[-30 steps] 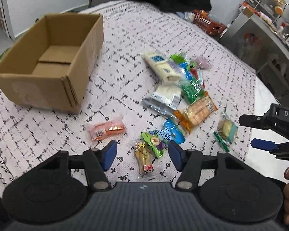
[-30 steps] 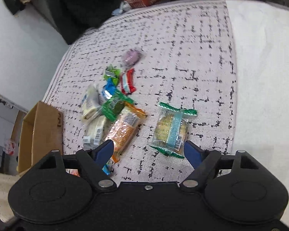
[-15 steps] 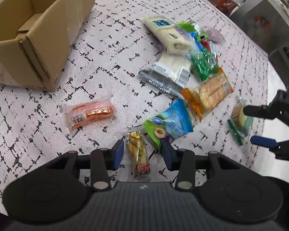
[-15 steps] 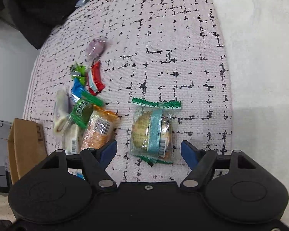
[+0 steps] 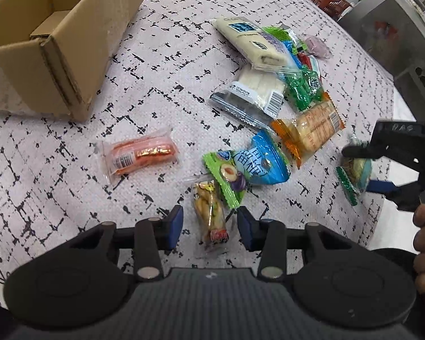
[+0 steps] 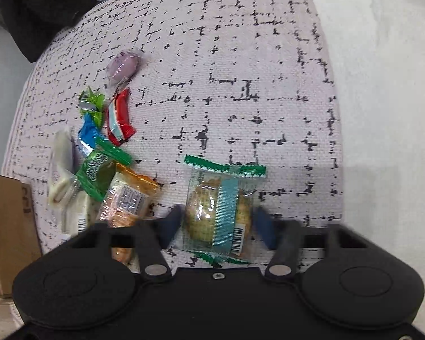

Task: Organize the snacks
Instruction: 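Reach the left tool to the yellow snack stick while the right tool grasps the green-wrapped cookie, then carry both snacks to the cardboard box and open both tools to drop them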

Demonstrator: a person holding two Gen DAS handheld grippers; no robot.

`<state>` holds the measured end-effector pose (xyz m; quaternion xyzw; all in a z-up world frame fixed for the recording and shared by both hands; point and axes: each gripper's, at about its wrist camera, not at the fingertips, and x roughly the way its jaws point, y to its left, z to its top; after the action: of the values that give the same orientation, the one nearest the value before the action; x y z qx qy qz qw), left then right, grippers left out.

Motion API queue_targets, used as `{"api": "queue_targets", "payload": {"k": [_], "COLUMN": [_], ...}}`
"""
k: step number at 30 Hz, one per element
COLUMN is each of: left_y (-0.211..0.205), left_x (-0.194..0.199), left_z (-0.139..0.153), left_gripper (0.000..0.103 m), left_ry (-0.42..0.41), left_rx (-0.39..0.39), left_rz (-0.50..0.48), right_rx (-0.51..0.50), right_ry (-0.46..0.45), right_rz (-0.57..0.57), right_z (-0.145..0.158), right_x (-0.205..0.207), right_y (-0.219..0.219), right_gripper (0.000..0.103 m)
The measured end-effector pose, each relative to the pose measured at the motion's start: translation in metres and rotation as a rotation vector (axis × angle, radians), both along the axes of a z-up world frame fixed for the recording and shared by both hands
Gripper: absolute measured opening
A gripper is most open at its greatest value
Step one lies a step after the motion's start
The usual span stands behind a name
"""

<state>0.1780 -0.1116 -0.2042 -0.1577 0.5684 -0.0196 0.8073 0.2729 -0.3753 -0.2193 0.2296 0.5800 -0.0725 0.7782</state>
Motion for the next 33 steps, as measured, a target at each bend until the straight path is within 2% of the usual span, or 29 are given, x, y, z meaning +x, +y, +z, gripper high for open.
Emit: {"api": "queue_targets", "payload": {"k": [2,5,10,16,21,28,33], "left_y": [0.003,0.008,0.016,0.025,0.036,0.062,0.081], "left_x": [-0.002,-0.004,-0.011,-0.02,-0.025,-0.029,-0.031], "left_z": [-0.001,-0.001,0.011,0.04,0.061,0.09,0.102], "left_gripper": [0.018,0.017,0.016,0.016,0.016,0.016,0.016], "left_ry": [0.005,-0.005,-0.054,-0.159,-0.238,-0.332,-0.382], "left_rx": [-0.019,-0.06,-0.081,-0.094,-0.1,-0.091,-0.126], "left_rz": [0.017,0.032,0.062,0.057,0.066,0.095,0.128], "right_rx": [0.002,0.0,-0.022,-0.09,-0.108,-0.138,-0.147], "right_ry": [-0.009,-0.029,-0.077,-0.151,-0.2,-0.239,-0.297], "right_rz": [0.01,0.007,0.007,0.032,0.064,0.136,0.199], "right_z": [0.003,0.01,0.027,0.054,0.073,0.095,0.11], "right_x": [-0.001,-0.006,-0.017,-0.026,-0.035,-0.052,-0.061], "right_y": [0.0,0.0,0.004,0.015,0.029,0.066,0.095], "right_gripper": [0.048,0.047,0.047,0.047,0.047,0.047,0.047]}}
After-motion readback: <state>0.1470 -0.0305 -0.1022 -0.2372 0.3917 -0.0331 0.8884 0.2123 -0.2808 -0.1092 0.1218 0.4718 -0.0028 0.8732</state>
